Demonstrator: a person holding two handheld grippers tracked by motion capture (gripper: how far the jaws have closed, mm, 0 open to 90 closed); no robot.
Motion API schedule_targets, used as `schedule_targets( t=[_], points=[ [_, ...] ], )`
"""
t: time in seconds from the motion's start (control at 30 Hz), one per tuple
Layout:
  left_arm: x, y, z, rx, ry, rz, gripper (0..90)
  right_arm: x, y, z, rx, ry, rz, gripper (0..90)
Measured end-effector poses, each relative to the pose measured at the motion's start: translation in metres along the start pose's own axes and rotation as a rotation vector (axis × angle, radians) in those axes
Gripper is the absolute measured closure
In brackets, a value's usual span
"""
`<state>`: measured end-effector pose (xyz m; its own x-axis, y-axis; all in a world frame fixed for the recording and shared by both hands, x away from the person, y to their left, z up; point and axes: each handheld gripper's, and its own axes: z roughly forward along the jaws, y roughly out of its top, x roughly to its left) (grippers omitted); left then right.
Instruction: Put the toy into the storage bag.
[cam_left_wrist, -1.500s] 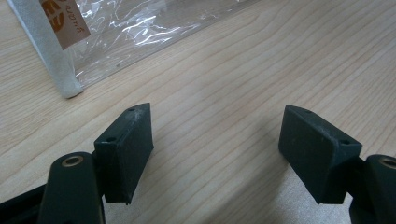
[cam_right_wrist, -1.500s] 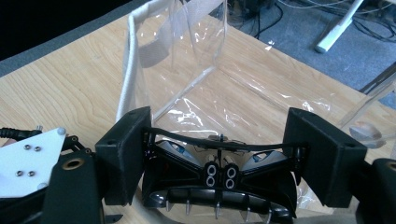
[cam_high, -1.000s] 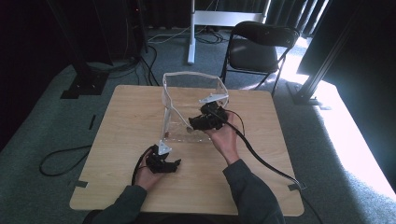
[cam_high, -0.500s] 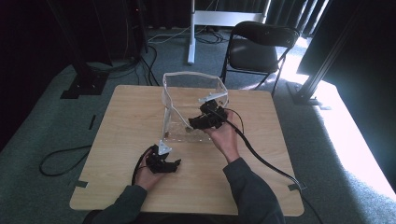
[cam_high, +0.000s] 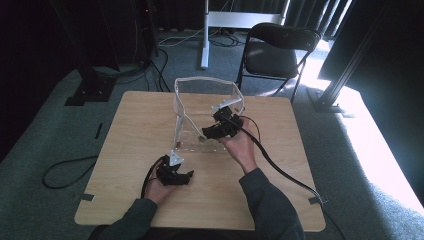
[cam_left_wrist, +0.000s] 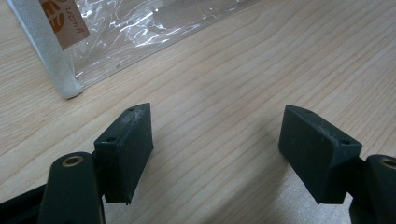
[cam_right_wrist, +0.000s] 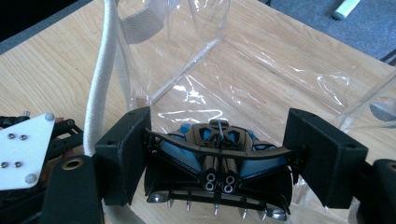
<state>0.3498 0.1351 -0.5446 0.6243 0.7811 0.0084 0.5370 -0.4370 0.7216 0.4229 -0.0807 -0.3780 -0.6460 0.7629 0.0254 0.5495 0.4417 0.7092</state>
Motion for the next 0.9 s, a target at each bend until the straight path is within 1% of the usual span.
schedule_targets(
  t=[0.1,0.23,0.3,0.4,0.43,0.5,0.7,0.77,0.9],
  points=[
    [0.0,0.0,0.0,0.0,0.0,0.0,26.4,0.0,0.0,0.0,0.0,-0.003,0.011,24.1],
    [0.0,0.0,0.0,0.0,0.0,0.002,26.4,0.0,0.0,-0.001,-0.001,0.004,0.024,24.0],
    [0.0,0.0,0.0,0.001,0.0,0.002,26.4,0.0,0.0,0.0,0.005,0.004,0.018,24.0],
    [0.0,0.0,0.0,0.0,0.0,0.002,26.4,0.0,0.0,-0.002,-0.006,0.029,0.035,23.2],
    [0.0,0.0,0.0,0.0,0.0,0.001,26.4,-0.001,0.0,-0.003,-0.021,0.042,0.042,24.5],
    [0.0,0.0,0.0,0.001,0.0,0.001,25.9,-0.001,0.001,-0.006,-0.029,0.058,0.048,24.5],
    [0.0,0.0,0.0,0.002,-0.002,0.002,25.7,-0.001,0.0,-0.01,-0.044,0.05,0.048,24.5],
    [0.0,0.0,0.0,0.001,-0.002,0.0,25.7,0.0,0.001,-0.015,-0.068,0.048,0.046,24.5],
    [0.0,0.0,0.0,0.001,-0.002,-0.001,25.7,-0.002,0.001,-0.022,-0.08,0.042,0.038,24.4]
  ],
)
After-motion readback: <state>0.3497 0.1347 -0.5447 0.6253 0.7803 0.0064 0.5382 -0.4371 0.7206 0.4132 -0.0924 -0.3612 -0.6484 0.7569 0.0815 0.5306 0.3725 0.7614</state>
